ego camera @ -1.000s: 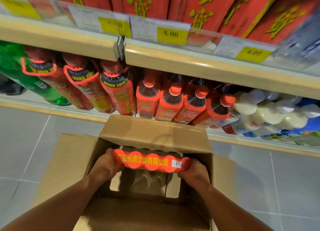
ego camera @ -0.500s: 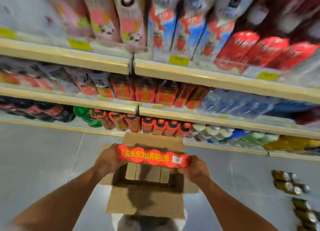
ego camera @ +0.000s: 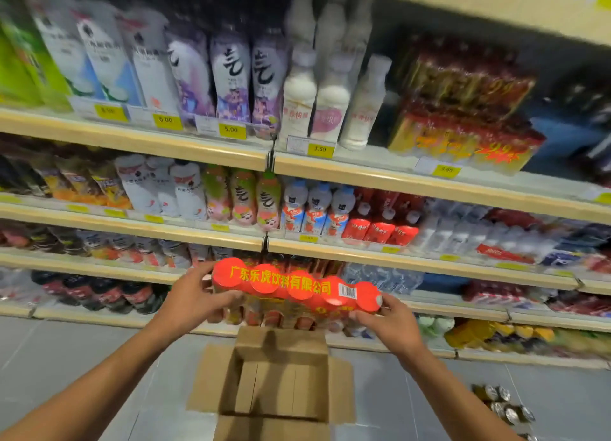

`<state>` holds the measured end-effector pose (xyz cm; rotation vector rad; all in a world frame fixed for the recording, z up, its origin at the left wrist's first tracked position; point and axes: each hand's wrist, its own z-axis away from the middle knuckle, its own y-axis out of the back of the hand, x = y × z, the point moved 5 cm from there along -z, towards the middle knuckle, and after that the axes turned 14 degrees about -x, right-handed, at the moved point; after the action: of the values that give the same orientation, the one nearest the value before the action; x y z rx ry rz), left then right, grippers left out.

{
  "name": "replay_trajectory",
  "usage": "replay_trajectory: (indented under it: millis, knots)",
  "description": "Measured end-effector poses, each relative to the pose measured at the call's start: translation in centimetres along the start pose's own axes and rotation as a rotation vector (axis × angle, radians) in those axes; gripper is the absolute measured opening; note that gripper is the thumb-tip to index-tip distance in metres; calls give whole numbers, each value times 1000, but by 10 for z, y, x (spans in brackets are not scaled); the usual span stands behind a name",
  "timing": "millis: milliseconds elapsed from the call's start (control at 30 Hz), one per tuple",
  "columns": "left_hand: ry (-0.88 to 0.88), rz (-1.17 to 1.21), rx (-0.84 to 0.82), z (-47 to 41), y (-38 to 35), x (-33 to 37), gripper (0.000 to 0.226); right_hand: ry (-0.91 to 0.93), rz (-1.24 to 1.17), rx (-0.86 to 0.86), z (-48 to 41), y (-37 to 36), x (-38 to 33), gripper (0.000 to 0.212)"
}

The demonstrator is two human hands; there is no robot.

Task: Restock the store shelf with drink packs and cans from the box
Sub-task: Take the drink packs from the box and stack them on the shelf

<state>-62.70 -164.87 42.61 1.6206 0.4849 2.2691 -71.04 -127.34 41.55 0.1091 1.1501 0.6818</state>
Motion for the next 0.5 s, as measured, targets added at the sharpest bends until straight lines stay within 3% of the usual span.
replay_trajectory:
  millis: [100, 233, 367, 500]
  knots:
    - [-104, 81, 104, 9, 26, 33, 61, 127, -191, 44, 22, 13, -42, 46]
    - [-228, 138, 171, 8, 53, 78, 85, 275, -350, 97, 41, 34, -90, 39]
    - [-382, 76, 145, 15, 58, 137, 53, 370, -442, 136, 53, 63, -119, 35]
    - [-478, -6, 148, 12, 53, 186, 50, 411, -388, 179, 55, 108, -132, 45]
